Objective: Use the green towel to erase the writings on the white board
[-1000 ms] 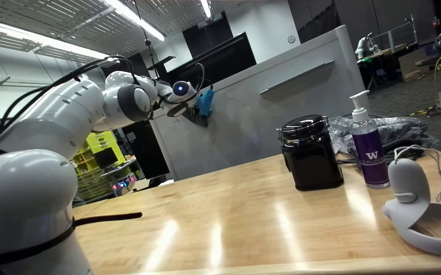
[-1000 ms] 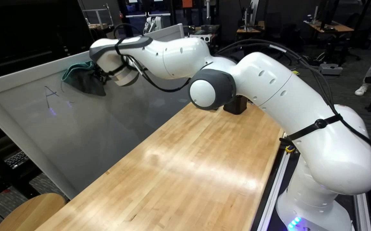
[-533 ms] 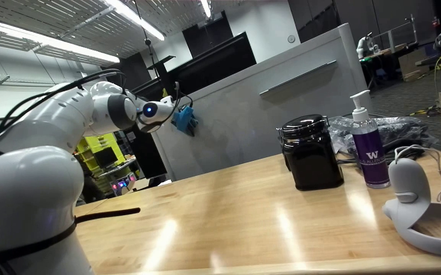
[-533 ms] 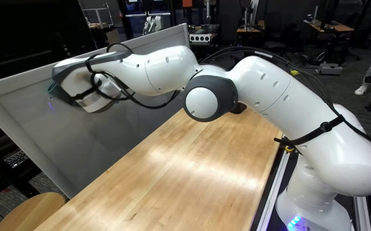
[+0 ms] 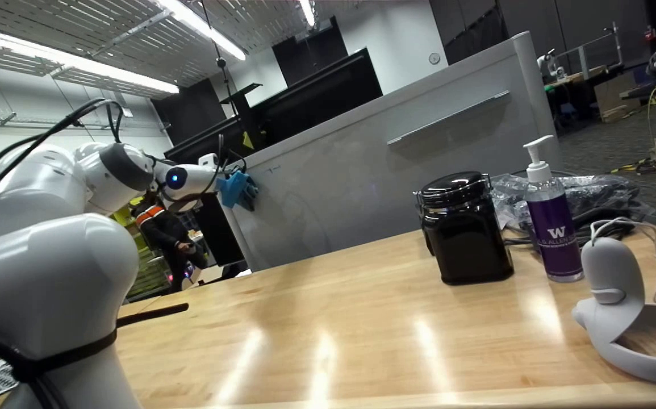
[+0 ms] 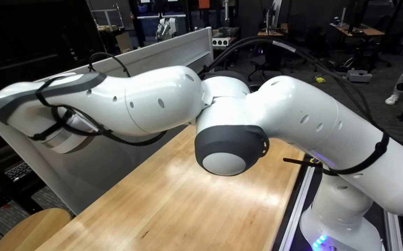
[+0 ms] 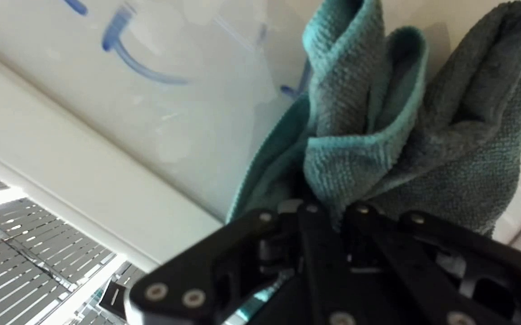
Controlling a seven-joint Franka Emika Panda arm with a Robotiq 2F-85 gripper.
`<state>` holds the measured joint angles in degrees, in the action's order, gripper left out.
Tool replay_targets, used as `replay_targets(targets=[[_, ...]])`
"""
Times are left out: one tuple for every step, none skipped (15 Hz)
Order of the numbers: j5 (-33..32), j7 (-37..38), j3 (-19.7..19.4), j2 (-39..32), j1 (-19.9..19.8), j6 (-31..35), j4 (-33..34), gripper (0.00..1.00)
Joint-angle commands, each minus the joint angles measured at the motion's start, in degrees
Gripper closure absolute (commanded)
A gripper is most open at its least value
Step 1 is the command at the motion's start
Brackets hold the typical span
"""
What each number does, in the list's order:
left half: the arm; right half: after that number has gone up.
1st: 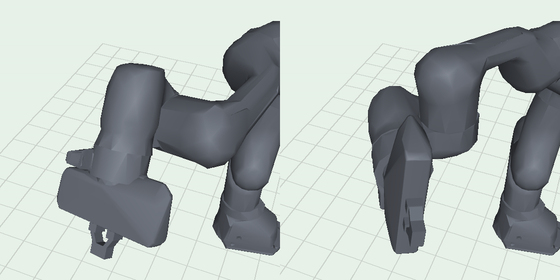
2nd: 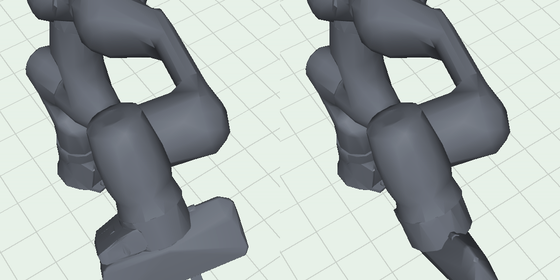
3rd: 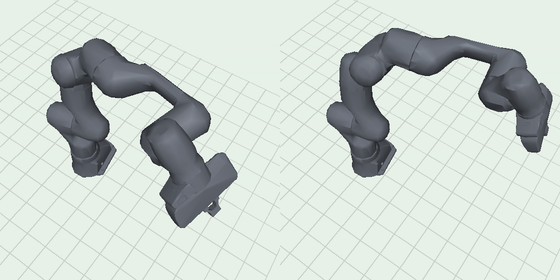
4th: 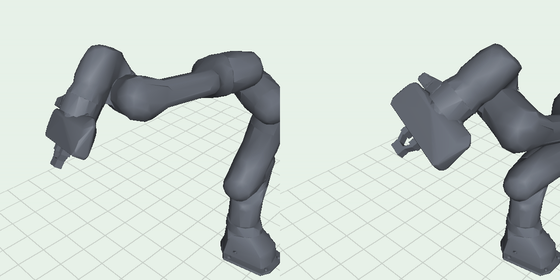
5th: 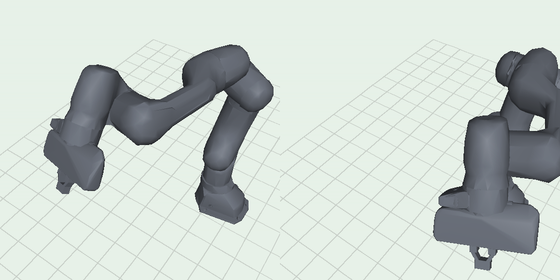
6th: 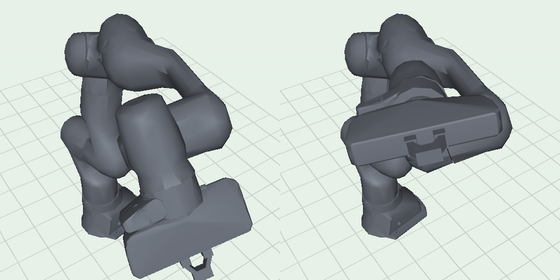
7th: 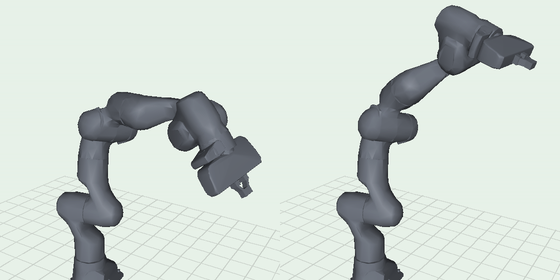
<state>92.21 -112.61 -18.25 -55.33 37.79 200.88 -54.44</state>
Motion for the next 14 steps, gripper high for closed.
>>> replay_targets(targets=[[4.5,2.9,-9.1,0.7,8.0,-0.3,-2.3,0.98],[5.9,3.4,-11.1,1.3,9.6,-0.4,-3.6,0.98],[6.9,3.8,-12.5,1.6,10.9,-0.4,-4.5,0.98],[7.8,4.3,-14.2,1.8,11.8,-0.5,-5.5,0.98],[8.4,4.7,-15.6,1.9,12.5,-0.7,-6.2,0.98],[8.5,5.1,-16.9,1.9,12.9,-1.0,-6.7,0.98],[8.4,5.3,-17.8,2.0,12.5,-1.3,-7.4,0.98],[8.0,5.4,-18.4,2.3,11.7,-1.7,-8.1,0.98],[7.6,5.5,-19.1,2.3,11.0,-1.8,-8.4,0.98],[7.2,5.4,-19.9,2.5,9.9,-2.3,-8.9,0.98],[7.2,5.3,-20.9,2.7,9.0,-2.7,-9.8,0.98],[7.1,5.2,-21.7,2.7,8.5,-3.0,-10.4,0.98],[7.1,5.2,-22.5,2.8,7.8,-3.1,-11.3,0.98],[7.0,5.1,-23.2,3.1,7.2,-3.5,-12.3,0.98]])
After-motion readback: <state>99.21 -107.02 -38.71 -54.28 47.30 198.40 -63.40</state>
